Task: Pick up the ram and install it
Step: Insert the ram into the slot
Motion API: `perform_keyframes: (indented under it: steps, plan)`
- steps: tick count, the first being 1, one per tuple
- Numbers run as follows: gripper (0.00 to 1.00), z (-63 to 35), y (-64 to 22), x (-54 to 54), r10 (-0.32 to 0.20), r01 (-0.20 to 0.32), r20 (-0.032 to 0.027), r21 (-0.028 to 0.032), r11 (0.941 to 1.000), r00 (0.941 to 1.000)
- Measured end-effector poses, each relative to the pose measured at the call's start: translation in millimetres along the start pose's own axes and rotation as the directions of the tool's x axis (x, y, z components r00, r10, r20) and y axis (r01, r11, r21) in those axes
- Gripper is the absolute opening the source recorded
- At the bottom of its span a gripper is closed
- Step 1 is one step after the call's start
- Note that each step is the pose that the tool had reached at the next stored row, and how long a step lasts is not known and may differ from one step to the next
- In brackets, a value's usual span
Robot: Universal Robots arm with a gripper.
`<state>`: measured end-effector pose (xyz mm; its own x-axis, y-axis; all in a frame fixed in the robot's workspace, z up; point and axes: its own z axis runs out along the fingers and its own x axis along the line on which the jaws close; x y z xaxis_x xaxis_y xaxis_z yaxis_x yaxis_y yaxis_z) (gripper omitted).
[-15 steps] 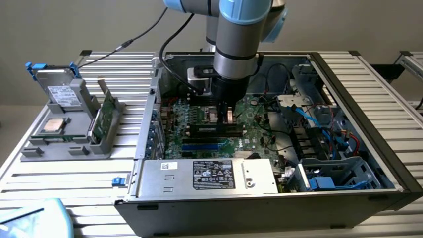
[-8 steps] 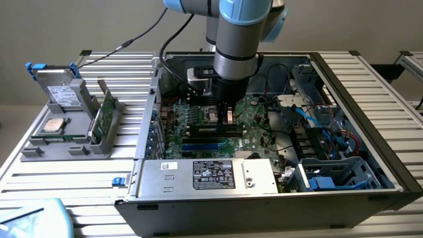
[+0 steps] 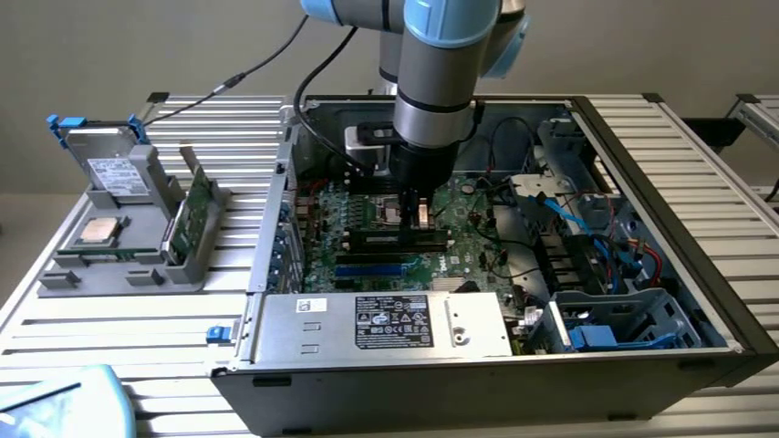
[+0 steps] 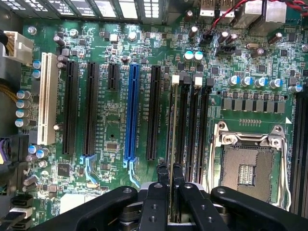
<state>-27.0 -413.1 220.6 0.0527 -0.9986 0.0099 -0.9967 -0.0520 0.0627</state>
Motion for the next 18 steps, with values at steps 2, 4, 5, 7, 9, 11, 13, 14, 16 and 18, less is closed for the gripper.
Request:
perform_keyframes:
  steps: [2,4,5,7,9,11,13,14,16,18]
  plan:
    - [0.14,0.0,0.0,0.0,0.0,0.0,-0.0003,-0.0001,1.0,1.0]
    - [0.14,0.1,0.0,0.0,0.0,0.0,-0.0006,0.0,1.0,1.0]
    - [0.14,0.3,0.0,-0.1,0.0,0.0,-0.0005,0.0,1.0,1.0]
    - [0.14,0.6,0.0,-0.2,0.0,0.0,-0.0005,0.0001,1.0,1.0]
    - [0.14,0.9,0.0,-0.9,0.0,0.0,-0.0004,0.0001,1.0,1.0]
    - [0.14,0.9,0.0,-1.0,0.0,0.0,-0.0005,0.0,1.0,1.0]
    - [0.14,1.2,0.0,-1.0,0.0,0.0,-0.001,0.0,1.0,1.0]
    - [0.14,1.2,0.0,-1.1,0.0,0.0,-0.001,0.0,1.0,1.0]
    - [0.14,1.5,0.0,-1.1,0.0,0.0,-0.0009,0.0,1.0,1.0]
    - [0.14,1.9,-0.1,-1.1,0.0,0.0,-0.0009,0.0,1.0,1.0]
